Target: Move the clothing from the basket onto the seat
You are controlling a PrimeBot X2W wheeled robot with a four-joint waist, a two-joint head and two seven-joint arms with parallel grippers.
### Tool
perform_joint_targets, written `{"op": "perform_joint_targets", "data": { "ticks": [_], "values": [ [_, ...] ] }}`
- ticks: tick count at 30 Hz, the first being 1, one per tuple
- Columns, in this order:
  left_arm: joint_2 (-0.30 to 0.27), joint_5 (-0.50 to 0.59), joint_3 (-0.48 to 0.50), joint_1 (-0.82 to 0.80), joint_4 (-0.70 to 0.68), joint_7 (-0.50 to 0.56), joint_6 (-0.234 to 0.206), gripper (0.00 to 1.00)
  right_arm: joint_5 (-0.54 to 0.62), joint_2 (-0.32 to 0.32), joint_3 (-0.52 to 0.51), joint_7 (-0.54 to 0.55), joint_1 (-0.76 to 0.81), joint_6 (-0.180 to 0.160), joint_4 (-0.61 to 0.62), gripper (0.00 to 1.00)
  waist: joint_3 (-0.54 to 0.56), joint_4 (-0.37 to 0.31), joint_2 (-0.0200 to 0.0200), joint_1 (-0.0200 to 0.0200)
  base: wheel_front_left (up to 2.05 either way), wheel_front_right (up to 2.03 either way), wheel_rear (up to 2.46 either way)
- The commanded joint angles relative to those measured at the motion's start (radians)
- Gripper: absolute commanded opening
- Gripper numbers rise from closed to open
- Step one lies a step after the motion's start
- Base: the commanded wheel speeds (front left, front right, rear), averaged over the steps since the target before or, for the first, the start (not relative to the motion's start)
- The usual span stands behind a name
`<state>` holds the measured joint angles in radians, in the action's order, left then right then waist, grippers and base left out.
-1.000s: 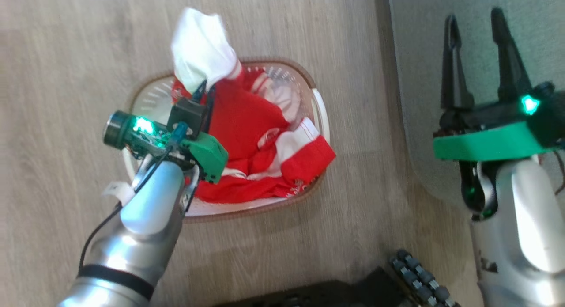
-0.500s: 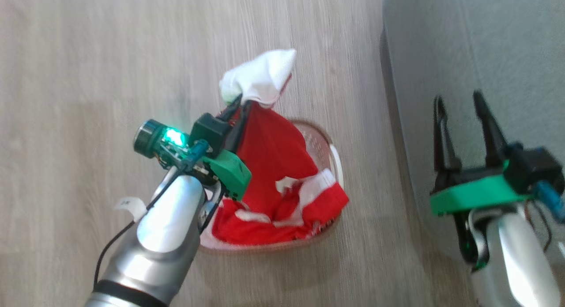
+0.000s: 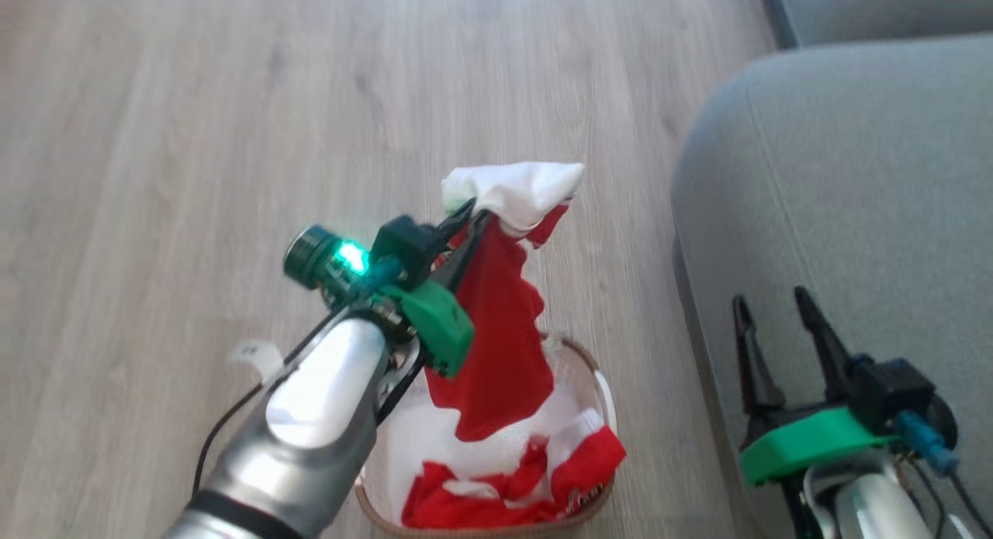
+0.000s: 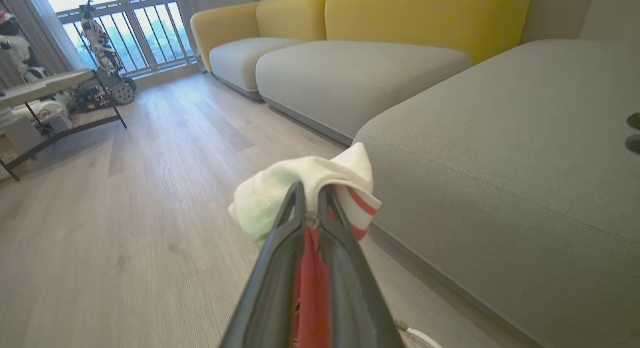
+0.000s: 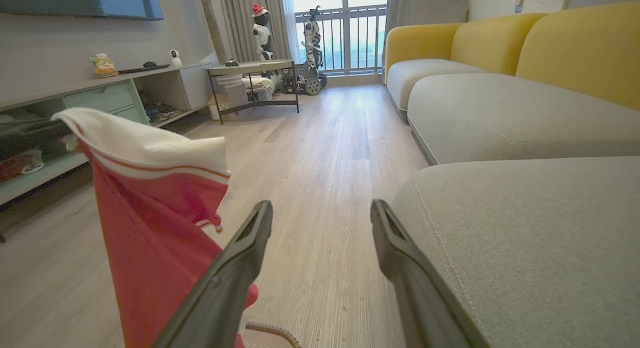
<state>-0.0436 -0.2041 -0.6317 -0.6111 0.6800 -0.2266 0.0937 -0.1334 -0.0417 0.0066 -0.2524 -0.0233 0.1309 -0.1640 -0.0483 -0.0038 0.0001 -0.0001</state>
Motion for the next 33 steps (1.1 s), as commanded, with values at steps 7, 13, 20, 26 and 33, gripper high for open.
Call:
{"op": "perform_joint_targets", "data": {
  "ticks": [7, 13, 20, 26, 33],
  "values": [
    [-0.007, -0.107, -0.044, -0.177, -0.099, 0.037, -0.010, 0.00, -0.006, -0.008, 0.060, -0.009, -0.008, 0.000, 0.025, 1.00, 0.082, 0.026, -0.0001, 0.0001, 0.00, 0.00, 0.00],
    [-0.007, -0.203, -0.108, -0.258, -0.137, 0.049, -0.039, 0.00, 0.004, -0.008, 0.090, -0.009, -0.022, 0.000, 0.017, 1.00, 0.104, 0.032, -0.0001, 0.0001, 0.00, 0.00, 0.00],
    [-0.007, -0.296, -0.189, -0.320, -0.153, 0.043, -0.083, 0.00, 0.016, -0.008, 0.157, -0.009, -0.060, 0.000, -0.001, 1.00, 0.124, 0.038, -0.0001, 0.0001, 0.00, 0.00, 0.00],
    [-0.007, -0.362, -0.266, -0.349, -0.162, 0.032, -0.116, 0.00, 0.033, -0.008, 0.244, -0.009, -0.128, 0.000, -0.050, 1.00, 0.135, 0.051, -0.0001, 0.0001, 0.00, 0.00, 0.00],
    [-0.007, -0.435, -0.352, -0.385, -0.185, 0.016, -0.145, 0.00, 0.059, -0.008, 0.281, -0.009, -0.241, 0.000, -0.174, 1.00, 0.140, 0.083, -0.0001, 0.0001, 0.00, 0.00, 0.00]
  ]
}}
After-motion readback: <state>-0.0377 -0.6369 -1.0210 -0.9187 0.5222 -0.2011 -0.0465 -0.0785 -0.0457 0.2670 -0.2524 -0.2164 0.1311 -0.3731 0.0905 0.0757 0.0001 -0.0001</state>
